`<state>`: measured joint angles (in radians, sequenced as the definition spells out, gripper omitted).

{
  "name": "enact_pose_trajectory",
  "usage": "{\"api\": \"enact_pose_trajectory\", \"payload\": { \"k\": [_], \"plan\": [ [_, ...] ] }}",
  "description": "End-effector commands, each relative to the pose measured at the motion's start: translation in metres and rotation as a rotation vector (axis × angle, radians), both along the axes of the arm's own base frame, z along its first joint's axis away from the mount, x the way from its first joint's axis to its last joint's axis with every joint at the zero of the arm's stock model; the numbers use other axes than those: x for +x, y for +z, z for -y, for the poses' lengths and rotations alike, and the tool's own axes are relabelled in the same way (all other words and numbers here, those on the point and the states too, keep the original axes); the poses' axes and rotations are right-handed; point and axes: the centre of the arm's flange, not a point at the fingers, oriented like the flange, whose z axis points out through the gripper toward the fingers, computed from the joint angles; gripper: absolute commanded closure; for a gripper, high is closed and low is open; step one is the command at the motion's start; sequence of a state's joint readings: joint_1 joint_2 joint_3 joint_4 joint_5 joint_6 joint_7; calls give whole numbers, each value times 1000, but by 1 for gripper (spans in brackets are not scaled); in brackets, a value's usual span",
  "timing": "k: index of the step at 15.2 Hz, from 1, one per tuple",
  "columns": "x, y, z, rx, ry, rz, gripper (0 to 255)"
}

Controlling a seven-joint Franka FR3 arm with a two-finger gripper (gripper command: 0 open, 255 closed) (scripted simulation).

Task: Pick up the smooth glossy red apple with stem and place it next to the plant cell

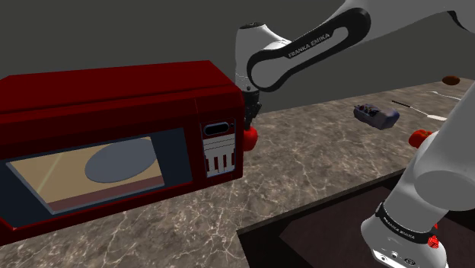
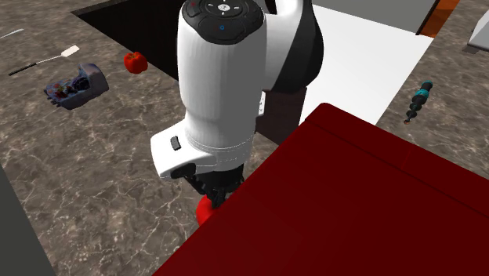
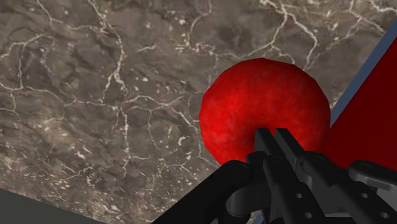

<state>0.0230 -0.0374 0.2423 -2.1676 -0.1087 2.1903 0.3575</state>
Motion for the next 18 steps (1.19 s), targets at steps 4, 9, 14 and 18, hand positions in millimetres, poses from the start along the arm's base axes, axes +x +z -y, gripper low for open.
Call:
{"api": "enact_pose_trajectory", "payload": {
  "k": [4, 9, 14, 18],
  "plan": [
    [0, 27, 1, 0, 0, 0, 255],
    [0, 53, 1, 0, 0, 0, 255],
    [0, 79, 1, 0, 0, 0, 255],
    [0, 100, 1, 0, 0, 0, 255]
  ]
}}
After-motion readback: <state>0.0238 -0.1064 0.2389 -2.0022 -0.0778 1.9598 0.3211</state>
